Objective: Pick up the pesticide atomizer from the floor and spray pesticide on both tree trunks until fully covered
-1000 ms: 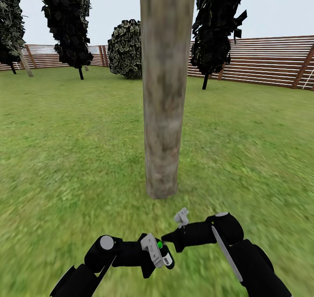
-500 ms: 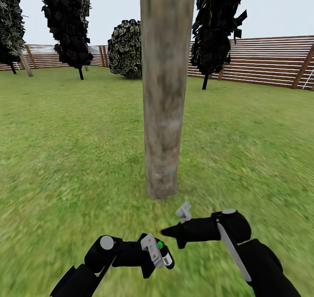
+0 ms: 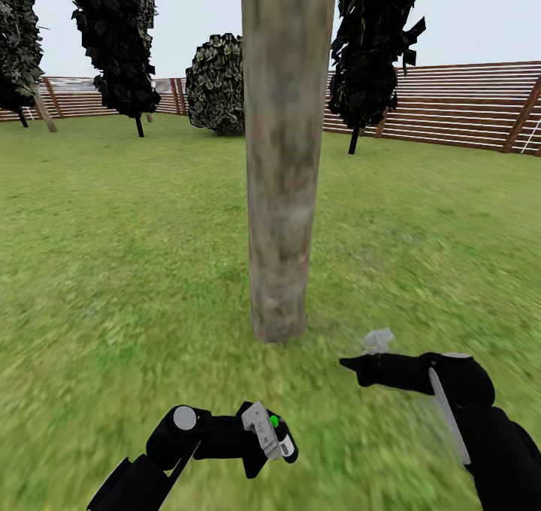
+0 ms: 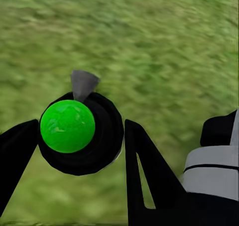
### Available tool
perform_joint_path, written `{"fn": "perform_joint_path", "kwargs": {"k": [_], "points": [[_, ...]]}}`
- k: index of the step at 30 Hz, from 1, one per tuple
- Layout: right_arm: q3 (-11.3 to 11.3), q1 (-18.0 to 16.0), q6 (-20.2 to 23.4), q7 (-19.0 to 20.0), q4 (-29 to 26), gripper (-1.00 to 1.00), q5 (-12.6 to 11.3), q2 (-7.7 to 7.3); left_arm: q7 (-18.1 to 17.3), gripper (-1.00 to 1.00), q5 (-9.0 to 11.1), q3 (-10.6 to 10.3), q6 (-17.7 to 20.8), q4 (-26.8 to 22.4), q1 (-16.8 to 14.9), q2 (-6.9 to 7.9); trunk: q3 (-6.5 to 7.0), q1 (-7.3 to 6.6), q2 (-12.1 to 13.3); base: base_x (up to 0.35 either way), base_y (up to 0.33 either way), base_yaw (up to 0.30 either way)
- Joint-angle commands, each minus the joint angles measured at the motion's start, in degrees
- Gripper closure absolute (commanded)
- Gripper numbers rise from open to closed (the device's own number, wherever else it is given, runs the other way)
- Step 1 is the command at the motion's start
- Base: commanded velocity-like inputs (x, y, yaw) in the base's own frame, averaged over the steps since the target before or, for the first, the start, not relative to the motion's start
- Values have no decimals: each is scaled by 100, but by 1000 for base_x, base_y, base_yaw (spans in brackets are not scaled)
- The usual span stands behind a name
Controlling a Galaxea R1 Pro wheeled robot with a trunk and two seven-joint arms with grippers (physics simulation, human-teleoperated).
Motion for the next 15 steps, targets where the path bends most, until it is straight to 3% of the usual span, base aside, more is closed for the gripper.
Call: {"fn": "perform_joint_path", "kwargs": {"k": [1, 2, 3, 4, 5, 7, 8, 9, 11, 15], "points": [[-197, 6, 42, 7, -6, 100, 74, 3, 20, 100, -22, -4, 39, 30, -6, -14, -5, -1, -2, 0, 0, 0], [-552, 43, 42, -116, -9, 100, 152, 8, 154, 100, -24, -3, 47, 123, -8, -67, -5, -1, -2, 0, 0, 0], [-1070, 127, 42, -396, -13, 100, 217, 17, 469, 100, -26, -2, 60, 340, -10, -202, -5, -1, -2, 0, 0, 0], [-1371, 199, 42, -577, -15, 100, 241, 23, 719, 100, -20, -1, 73, 546, -12, -321, -5, -1, -2, 0, 0, 0], [-1505, 235, 42, -651, -15, 100, 250, 27, 845, 100, -14, 0, 84, 646, -12, -384, -5, -1, -2, 0, 0, 0], [-1978, 425, -263, -837, -17, 100, 270, 48, 1287, 100, -7, 22, 208, 902, -13, -607, -5, -1, -2, 0, 0, 0], [-2089, 488, -358, -865, -17, 100, 272, 54, 1389, 100, -1, 28, 285, 935, -13, -643, -5, -1, -2, 0, 0, 0], [-2387, 666, -606, -923, -17, 100, 279, 96, 1710, 100, 21, 35, 570, 986, -16, -717, -5, -1, -2, 0, 0, 0], [-2559, 763, -728, -946, -17, 100, 281, 146, 1964, 100, 35, 40, 709, 1007, -18, -760, -5, -1, -2, 0, 0, 0], [-3165, 1075, -1085, -970, -18, 100, 289, 337, 2955, 100, 61, 51, 1101, 1045, -21, -921, -5, -1, -2, 0, 0, 0]]}}
